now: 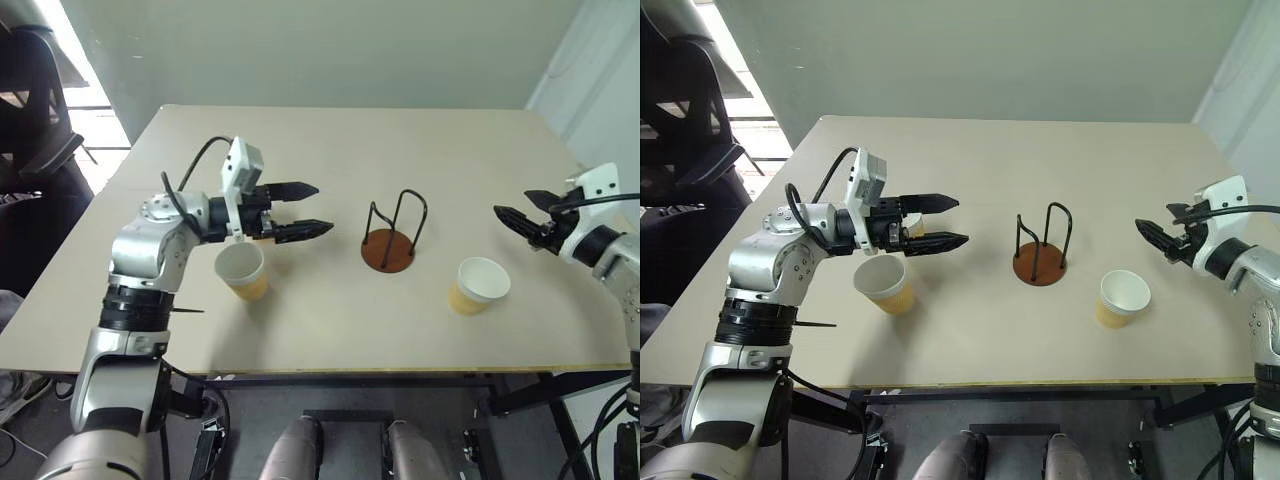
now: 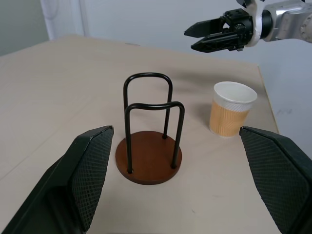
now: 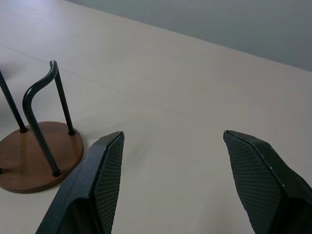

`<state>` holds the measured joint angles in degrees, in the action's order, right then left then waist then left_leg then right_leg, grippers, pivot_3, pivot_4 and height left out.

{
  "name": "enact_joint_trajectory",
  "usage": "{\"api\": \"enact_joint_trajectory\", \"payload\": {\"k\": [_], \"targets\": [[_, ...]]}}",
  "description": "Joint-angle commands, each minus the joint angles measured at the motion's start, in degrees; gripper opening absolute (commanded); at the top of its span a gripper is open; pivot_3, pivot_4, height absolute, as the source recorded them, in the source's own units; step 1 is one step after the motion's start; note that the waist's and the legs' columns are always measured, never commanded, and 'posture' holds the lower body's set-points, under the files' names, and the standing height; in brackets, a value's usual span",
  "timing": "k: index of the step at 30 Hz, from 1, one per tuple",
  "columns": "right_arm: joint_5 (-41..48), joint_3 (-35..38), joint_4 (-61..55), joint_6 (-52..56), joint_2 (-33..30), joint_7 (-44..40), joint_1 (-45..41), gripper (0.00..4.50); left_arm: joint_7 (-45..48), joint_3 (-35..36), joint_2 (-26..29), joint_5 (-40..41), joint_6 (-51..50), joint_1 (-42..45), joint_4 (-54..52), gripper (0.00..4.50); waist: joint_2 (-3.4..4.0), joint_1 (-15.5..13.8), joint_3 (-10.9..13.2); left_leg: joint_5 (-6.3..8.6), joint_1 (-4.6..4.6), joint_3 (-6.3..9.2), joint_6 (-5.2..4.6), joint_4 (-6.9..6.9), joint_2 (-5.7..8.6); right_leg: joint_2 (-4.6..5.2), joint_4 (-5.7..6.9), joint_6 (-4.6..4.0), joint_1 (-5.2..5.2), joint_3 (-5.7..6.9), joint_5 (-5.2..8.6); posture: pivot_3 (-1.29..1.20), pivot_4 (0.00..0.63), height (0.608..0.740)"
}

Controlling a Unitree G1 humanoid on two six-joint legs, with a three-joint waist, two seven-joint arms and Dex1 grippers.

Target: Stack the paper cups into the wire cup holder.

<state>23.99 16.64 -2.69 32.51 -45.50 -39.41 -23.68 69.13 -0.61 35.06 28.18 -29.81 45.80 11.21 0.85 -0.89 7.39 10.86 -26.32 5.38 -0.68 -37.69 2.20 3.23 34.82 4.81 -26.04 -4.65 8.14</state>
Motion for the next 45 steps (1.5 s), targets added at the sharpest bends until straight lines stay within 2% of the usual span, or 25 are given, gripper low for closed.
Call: {"api": "enact_joint_trajectory", "payload": {"k": [1, 7, 15, 31, 45], "targets": [[0.8, 0.3, -2.4, 0.2, -1.7, -2.0, 0.0, 3.29, 1.7, 0.3, 1.2, -0.6, 1.4, 1.8, -0.2, 4.44, 0.0, 0.0, 0.0, 0.0, 0.0, 0.0, 0.0, 0.0, 0.0, 0.0, 0.0, 0.0, 0.0, 0.0, 0.0, 0.0, 0.15, 0.74], [0.7, -0.3, -2.4, 0.7, -1.9, -3.6, -0.3, 3.29, 2.3, 0.7, 1.5, -1.3, 1.9, 2.3, 0.8, 4.44, 0.0, 0.0, 0.0, 0.01, 0.0, 0.0, -0.02, 0.0, 0.0, 0.0, 0.0, 0.01, 0.0, 0.0, 0.01, 0.0, 0.15, 0.74], [1.3, -5.1, -2.0, 1.8, -4.1, -10.9, -2.5, 3.29, 2.2, 0.7, 1.4, -1.5, 2.2, 2.7, 1.4, 4.44, 0.0, 0.0, 0.0, 0.02, -0.02, 0.0, -0.03, -0.01, 0.01, 0.0, 0.0, 0.03, 0.0, 0.0, 0.07, 0.0, 0.15, 0.74], [-3.6, -16.3, 10.1, -2.8, -1.8, -19.1, -13.9, 3.29, 1.8, 0.7, 1.1, -1.7, 2.5, 3.4, 1.8, 4.44, 0.0, 0.1, 0.0, 0.07, -0.03, 0.0, -0.3, -0.1, 0.0, -0.01, 0.01, -0.03, -0.02, 0.02, 0.16, 0.0, 0.15, 0.74], [-6.0, -19.7, 13.3, -3.3, 3.4, -21.4, -18.5, 3.29, 1.4, 1.2, 0.9, -1.7, 2.2, 3.2, 1.2, 4.44, 0.0, 0.2, 0.0, 0.09, -0.02, 0.01, -0.32, -0.15, -0.01, 0.0, 0.09, -0.1, -0.03, 0.04, 0.19, 0.0, 0.15, 0.74]]}}
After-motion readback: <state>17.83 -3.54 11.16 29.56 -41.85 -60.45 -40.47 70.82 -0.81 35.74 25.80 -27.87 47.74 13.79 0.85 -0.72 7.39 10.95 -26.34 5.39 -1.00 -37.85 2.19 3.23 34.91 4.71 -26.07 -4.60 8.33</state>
